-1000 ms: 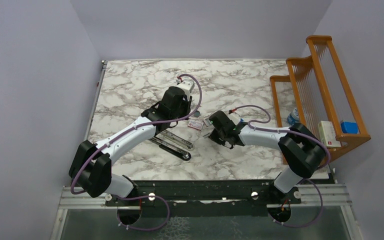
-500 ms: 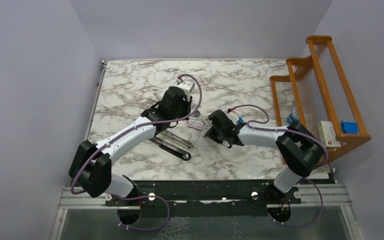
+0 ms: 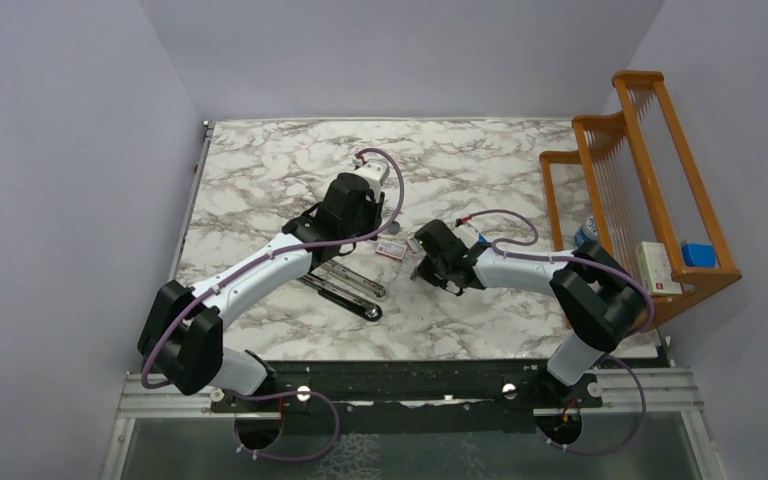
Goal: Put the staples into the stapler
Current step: Pick up the staple from the center of the board.
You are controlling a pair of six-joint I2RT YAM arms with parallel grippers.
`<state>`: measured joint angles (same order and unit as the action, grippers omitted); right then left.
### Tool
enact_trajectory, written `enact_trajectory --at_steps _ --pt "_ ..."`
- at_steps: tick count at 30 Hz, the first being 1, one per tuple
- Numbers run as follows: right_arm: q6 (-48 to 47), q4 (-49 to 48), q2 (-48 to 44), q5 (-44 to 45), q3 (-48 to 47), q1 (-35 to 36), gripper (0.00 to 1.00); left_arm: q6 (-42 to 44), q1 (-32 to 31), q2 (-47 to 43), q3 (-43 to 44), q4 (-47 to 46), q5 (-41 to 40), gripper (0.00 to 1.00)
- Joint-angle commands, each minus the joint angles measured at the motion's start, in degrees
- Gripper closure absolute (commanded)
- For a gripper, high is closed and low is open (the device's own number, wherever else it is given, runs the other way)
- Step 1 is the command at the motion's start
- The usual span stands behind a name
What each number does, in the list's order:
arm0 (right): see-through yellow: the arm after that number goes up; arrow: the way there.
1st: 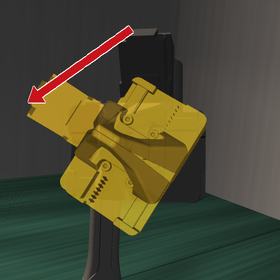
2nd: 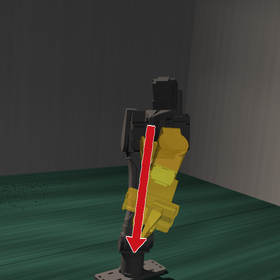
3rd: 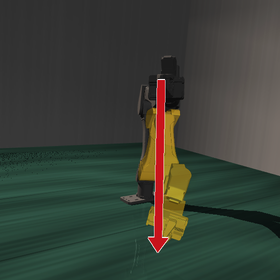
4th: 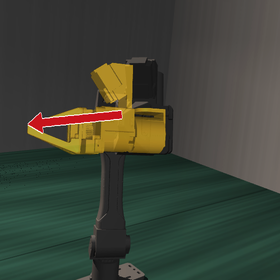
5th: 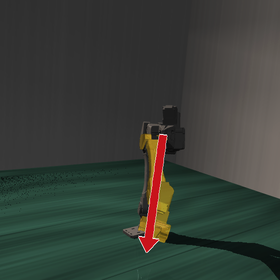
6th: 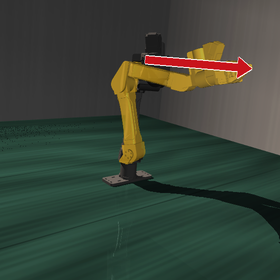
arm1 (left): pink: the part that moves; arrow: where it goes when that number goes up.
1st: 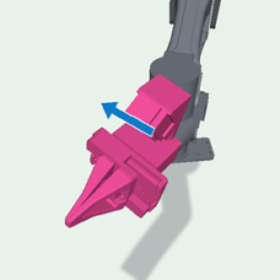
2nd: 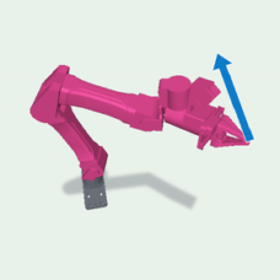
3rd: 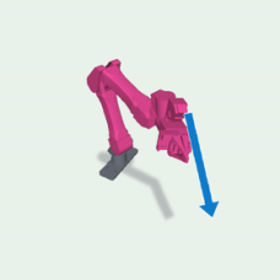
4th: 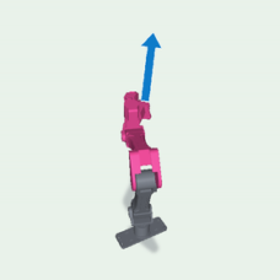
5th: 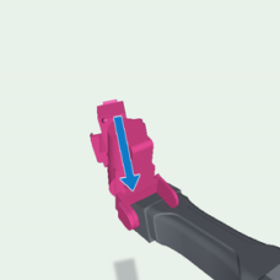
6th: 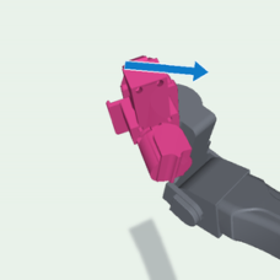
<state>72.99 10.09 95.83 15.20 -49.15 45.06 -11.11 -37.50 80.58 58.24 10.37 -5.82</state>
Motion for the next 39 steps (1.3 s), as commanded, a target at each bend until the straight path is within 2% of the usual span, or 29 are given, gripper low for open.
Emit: enact_trajectory --at_steps 1,7,12,16,19,22,25,27,30,35,38,39 --pt "0.23 3.97 1.49 2.43 -0.43 0.32 0.96 0.66 0.32 -1.52 -0.05 -1.10 0.82 0.73" --pt "-5.87 -0.84 -1.04 1.46 0.69 -0.03 0.99 0.40 0.45 -1.24 0.02 -1.13 1.02 0.73" --pt "-19.43 -10.92 -7.34 -6.03 2.78 -1.50 0.99 -1.93 2.22 -1.90 0.47 -1.37 6.63 0.65" --pt "-27.47 -15.26 -13.79 -10.29 3.20 -4.51 0.99 -6.03 5.43 -4.40 1.49 -2.72 15.12 0.55" --pt "-34.87 -19.42 -20.01 -12.16 3.76 -7.55 0.99 -10.23 10.40 -6.27 2.96 -4.74 24.12 0.49" --pt "-41.76 -22.94 -24.44 -19.01 1.92 -12.33 0.99 -12.94 14.28 -6.14 6.76 -6.56 33.54 0.43" --pt "-48.64 -22.83 -26.84 -21.76 -2.32 -15.10 0.99 -16.27 15.80 -5.08 10.98 -11.37 42.77 0.38" --pt "-52.28 -28.84 -29.20 -20.97 -1.69 -15.26 0.99 -18.77 16.27 -4.54 13.41 -16.09 47.85 0.36" --pt "-54.66 -35.89 -31.82 -22.75 -3.25 -15.63 0.99 -17.71 17.22 -3.81 18.53 -19.56 54.80 0.31" --pt "-54.81 -32.73 -31.34 -37.18 -14.49 -15.89 0.99 -8.74 17.99 -3.07 26.14 -17.96 62.89 0.26" --pt "-54.88 -36.44 -32.71 -43.04 -16.27 -15.92 0.99 -12.47 17.88 -6.60 18.92 -33.81 64.90 0.24" --pt "-54.79 -37.41 -33.07 -44.65 -16.68 -15.91 0.99 -11.51 17.41 -7.64 17.31 -35.63 64.84 0.24"
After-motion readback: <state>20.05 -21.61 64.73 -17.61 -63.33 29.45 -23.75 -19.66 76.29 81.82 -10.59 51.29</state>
